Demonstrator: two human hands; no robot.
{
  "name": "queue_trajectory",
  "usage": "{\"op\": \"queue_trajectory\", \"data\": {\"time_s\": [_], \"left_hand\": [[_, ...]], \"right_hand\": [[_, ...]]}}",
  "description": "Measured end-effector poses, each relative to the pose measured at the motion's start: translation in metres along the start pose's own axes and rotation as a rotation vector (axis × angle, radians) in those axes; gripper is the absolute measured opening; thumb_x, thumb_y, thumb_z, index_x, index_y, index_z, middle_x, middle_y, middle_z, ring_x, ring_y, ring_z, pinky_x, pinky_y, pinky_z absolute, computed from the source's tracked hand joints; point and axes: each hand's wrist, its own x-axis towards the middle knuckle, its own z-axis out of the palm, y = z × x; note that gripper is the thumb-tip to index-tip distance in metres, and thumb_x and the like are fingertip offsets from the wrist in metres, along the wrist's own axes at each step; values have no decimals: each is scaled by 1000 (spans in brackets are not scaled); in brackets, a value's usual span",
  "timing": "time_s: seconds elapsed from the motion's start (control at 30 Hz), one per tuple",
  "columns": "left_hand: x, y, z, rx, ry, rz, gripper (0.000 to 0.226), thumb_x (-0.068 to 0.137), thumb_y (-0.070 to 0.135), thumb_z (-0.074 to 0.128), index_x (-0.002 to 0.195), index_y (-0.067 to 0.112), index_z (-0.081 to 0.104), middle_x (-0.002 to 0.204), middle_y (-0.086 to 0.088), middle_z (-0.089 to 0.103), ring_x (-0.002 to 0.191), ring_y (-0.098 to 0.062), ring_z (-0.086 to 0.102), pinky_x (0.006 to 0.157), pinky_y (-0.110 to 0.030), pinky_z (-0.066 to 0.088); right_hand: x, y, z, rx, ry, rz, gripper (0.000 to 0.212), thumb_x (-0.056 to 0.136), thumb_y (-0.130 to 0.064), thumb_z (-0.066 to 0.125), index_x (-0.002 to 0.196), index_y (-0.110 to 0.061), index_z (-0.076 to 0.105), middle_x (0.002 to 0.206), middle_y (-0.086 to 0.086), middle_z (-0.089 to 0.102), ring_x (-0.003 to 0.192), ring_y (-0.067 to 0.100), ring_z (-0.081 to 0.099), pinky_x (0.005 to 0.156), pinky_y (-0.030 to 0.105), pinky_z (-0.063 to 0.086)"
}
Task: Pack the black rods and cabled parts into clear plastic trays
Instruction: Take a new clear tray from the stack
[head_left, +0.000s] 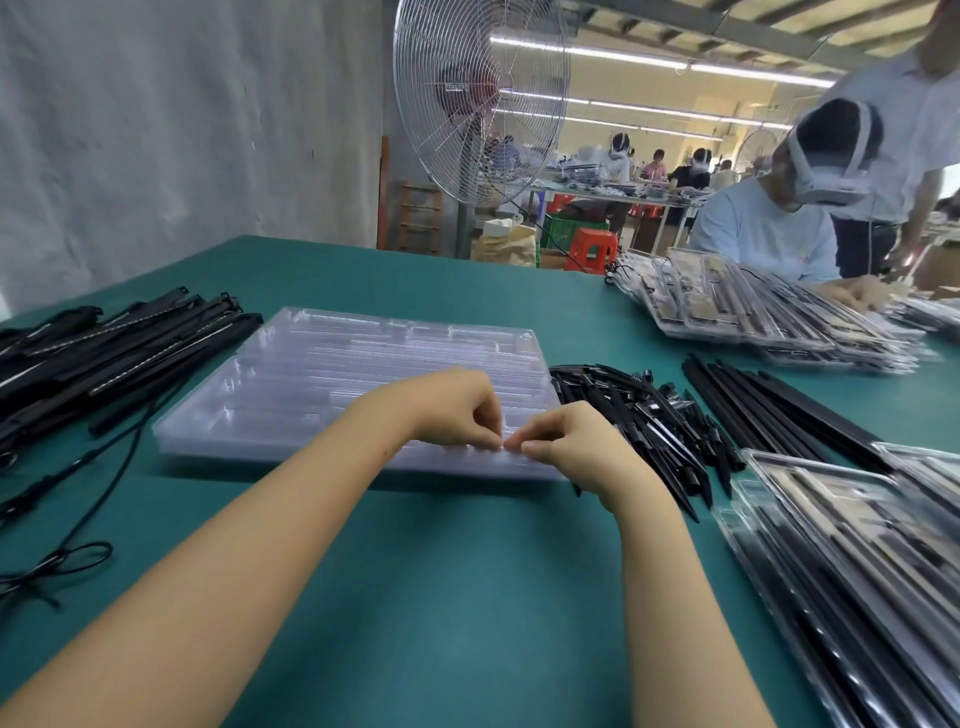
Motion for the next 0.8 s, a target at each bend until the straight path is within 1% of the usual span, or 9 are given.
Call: {"op": "queue_trajectory", "data": {"time_s": [0.13, 0.2, 0.27, 0.37, 0.5, 0.57, 0.67, 0.73, 0.8], "left_hand": [[-15, -10, -5, 62, 97, 18, 8, 87, 25, 65, 86, 24, 73, 72, 18, 62, 66, 5, 55, 61, -12, 40], [-30, -26, -14, 57, 131, -9, 8, 84, 28, 69, 77, 31, 71, 71, 20, 64, 65, 10, 56, 58, -6, 38], [-46, -44, -24, 64, 155, -62, 16, 81, 29, 72, 68, 37, 67, 66, 24, 63, 63, 13, 55, 56, -7, 37], [-63, -64, -29, 72, 167, -137, 20, 79, 30, 74, 63, 39, 65, 64, 23, 64, 61, 11, 55, 61, -17, 41], [-78, -77, -28, 58, 147, -182, 8, 78, 33, 75, 72, 36, 71, 70, 22, 68, 67, 9, 58, 68, -20, 49], [-81, -80, -27, 79, 153, -183, 8, 81, 33, 72, 73, 35, 69, 73, 22, 68, 70, 8, 58, 70, -20, 48], [-81, -81, -24, 129, 159, -175, 11, 85, 30, 68, 75, 34, 68, 77, 22, 64, 73, 8, 55, 69, -18, 43], [-79, -81, -20, 170, 161, -166, 13, 88, 26, 65, 76, 30, 67, 78, 22, 62, 77, 3, 56, 75, -25, 47], [-78, -80, -18, 214, 165, -156, 12, 89, 21, 62, 80, 26, 67, 80, 20, 63, 82, -8, 60, 81, -32, 50]], "right_hand": [[-1, -1, 1, -9, 26, 5, 20, 87, 0, 55, 88, -9, 74, 77, 1, 63, 34, -10, 42, 33, 6, 29], [0, -2, 2, -16, 63, -4, 21, 86, 1, 55, 85, -9, 74, 76, 2, 63, 34, -9, 43, 33, 7, 29], [2, -3, 4, -40, 103, -12, 21, 85, 2, 55, 84, -8, 74, 71, 1, 62, 36, -6, 45, 33, 7, 30], [4, -4, 7, -66, 136, -22, 21, 86, 5, 54, 85, -5, 73, 74, 4, 63, 50, -1, 46, 35, 6, 30], [5, -3, 11, -67, 165, -23, 23, 86, 7, 52, 81, -5, 72, 75, 5, 64, 58, 6, 50, 38, 4, 32], [6, -3, 14, -64, 171, -18, 25, 85, 8, 52, 79, -5, 71, 75, 7, 65, 65, 14, 54, 44, 5, 35], [7, -2, 17, -79, 176, -10, 26, 84, 8, 51, 76, -8, 71, 75, 8, 66, 71, 17, 57, 58, 14, 41], [7, -1, 18, -89, 186, -11, 28, 84, 8, 51, 73, -10, 70, 73, 7, 66, 72, 17, 58, 62, 17, 43], [7, 0, 19, -103, 189, -13, 30, 84, 7, 50, 71, -13, 68, 72, 5, 65, 71, 16, 58, 60, 13, 42]]}}
